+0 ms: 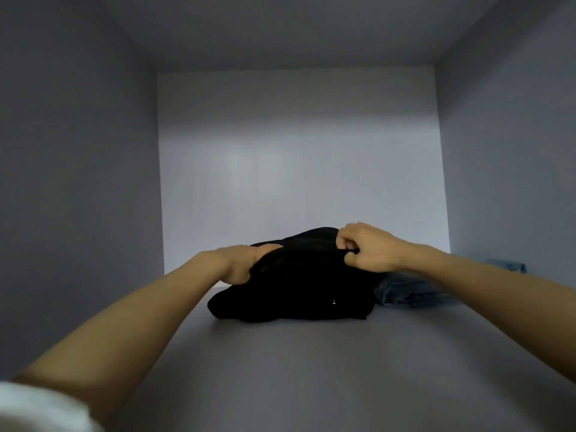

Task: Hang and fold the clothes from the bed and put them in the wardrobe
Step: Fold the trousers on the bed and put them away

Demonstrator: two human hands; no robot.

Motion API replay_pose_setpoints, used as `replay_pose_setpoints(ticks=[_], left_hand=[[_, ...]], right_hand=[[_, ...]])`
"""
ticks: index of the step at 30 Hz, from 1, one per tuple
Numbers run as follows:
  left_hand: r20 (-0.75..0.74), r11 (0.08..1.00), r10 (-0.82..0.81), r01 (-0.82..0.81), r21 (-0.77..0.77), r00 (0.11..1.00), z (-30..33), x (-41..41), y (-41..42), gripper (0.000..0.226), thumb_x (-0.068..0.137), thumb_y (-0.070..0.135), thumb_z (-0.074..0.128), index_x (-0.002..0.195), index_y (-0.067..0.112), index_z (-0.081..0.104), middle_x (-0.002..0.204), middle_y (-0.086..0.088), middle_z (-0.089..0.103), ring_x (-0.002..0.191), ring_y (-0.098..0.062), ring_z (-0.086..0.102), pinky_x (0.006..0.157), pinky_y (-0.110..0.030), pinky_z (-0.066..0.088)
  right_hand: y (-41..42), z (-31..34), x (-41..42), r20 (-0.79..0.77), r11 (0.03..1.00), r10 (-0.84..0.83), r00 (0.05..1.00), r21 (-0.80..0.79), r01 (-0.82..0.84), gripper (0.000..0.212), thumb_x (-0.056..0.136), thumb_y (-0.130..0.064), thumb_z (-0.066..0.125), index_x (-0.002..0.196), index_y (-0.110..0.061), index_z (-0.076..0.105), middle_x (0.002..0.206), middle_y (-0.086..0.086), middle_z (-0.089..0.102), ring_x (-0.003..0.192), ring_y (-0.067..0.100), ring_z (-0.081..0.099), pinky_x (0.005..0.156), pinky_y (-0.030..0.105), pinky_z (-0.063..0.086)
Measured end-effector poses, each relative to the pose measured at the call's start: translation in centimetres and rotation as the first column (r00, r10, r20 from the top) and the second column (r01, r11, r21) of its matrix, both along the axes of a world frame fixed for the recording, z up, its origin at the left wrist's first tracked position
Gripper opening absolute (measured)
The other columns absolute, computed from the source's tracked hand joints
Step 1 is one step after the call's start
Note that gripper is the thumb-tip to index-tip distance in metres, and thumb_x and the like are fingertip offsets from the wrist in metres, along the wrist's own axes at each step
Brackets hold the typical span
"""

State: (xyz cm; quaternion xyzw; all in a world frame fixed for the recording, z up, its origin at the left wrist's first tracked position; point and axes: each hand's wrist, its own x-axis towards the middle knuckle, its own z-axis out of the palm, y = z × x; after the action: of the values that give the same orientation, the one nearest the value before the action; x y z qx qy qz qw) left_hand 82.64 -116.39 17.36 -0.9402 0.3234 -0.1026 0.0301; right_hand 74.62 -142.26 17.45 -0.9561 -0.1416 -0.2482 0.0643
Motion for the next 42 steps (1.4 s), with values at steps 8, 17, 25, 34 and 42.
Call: replay_pose_setpoints(ticks=[8, 17, 25, 34, 42], left_hand=[[-0.594, 0.846, 0.154, -0.416, -0.333, 0.790, -0.4, -1.2, 1.8, 0.105, 0.082, 0.033, 0.072, 0.147, 0.039, -0.009, 0.154, -0.010, 0.020, 0.132, -0.042, 0.036, 0.101, -0.054, 0.041], [-0.605, 0.763, 0.085, -0.442, -0.471, 0.792, -1.2, -1.2, 1.9, 0.106, 0.077, 0.019, 0.077, 0.148, 0.038, 0.000, 0.146, -0.007, 0.031, 0.118, -0.035, 0.047, 0.082, -0.052, 0.054], [-0.584, 0.847, -0.063, -0.266, -0.460, 0.809, 2.5, -3.2, 4.8, 0.121, 0.044, 0.085, 0.063, 0.146, 0.049, 0.009, 0.159, 0.012, 0.003, 0.147, -0.019, 0.000, 0.114, -0.053, 0.004], [0.133, 0.999, -0.021, 0.017, 0.031, 0.991, -4.5, -3.7, -1.3, 0.081, 0.088, 0.069, 0.033, 0.144, 0.042, -0.020, 0.158, 0.010, -0.016, 0.146, -0.026, -0.009, 0.114, -0.059, -0.002], [-0.015, 0.997, 0.001, -0.002, -0.077, 1.000, -3.6, -3.2, -1.9, 0.067, 0.089, 0.069, 0.024, 0.139, 0.054, -0.019, 0.158, 0.010, -0.016, 0.146, -0.025, -0.008, 0.115, -0.058, 0.001]], right_hand=[[-0.7, -0.2, 1.2, -0.415, 0.998, 0.004, 0.910, 0.058, 0.021, 0.108, 0.079, -0.024, 0.071, 0.146, -0.042, -0.012, 0.153, -0.003, 0.005, 0.141, 0.026, 0.018, 0.114, 0.042, 0.025], [3.1, -0.2, 2.0, 0.070, 0.972, -0.224, 0.972, 0.090, 0.217, 0.058, 0.082, -0.031, 0.061, 0.135, -0.030, 0.038, 0.118, 0.008, 0.051, 0.102, 0.028, 0.054, 0.078, 0.034, 0.046], [4.8, -1.0, -2.1, 0.197, 0.881, -0.145, 0.970, -0.420, 0.217, 0.048, 0.090, -0.031, 0.045, 0.134, -0.021, 0.030, 0.125, 0.003, 0.044, 0.112, 0.025, 0.046, 0.077, 0.032, 0.040], [0.2, -3.1, -2.0, 0.177, 0.633, -0.286, 0.942, -0.703, 0.324, 0.082, 0.089, -0.029, 0.046, 0.149, -0.015, -0.009, 0.157, 0.006, 0.010, 0.143, 0.026, 0.013, 0.115, 0.046, 0.018], [3.2, -3.9, -0.2, -0.150, 0.972, -0.150, 0.977, -0.206, 0.118, 0.055, 0.098, -0.051, 0.023, 0.146, -0.045, -0.003, 0.159, -0.008, 0.000, 0.144, 0.027, 0.013, 0.114, 0.049, 0.019]])
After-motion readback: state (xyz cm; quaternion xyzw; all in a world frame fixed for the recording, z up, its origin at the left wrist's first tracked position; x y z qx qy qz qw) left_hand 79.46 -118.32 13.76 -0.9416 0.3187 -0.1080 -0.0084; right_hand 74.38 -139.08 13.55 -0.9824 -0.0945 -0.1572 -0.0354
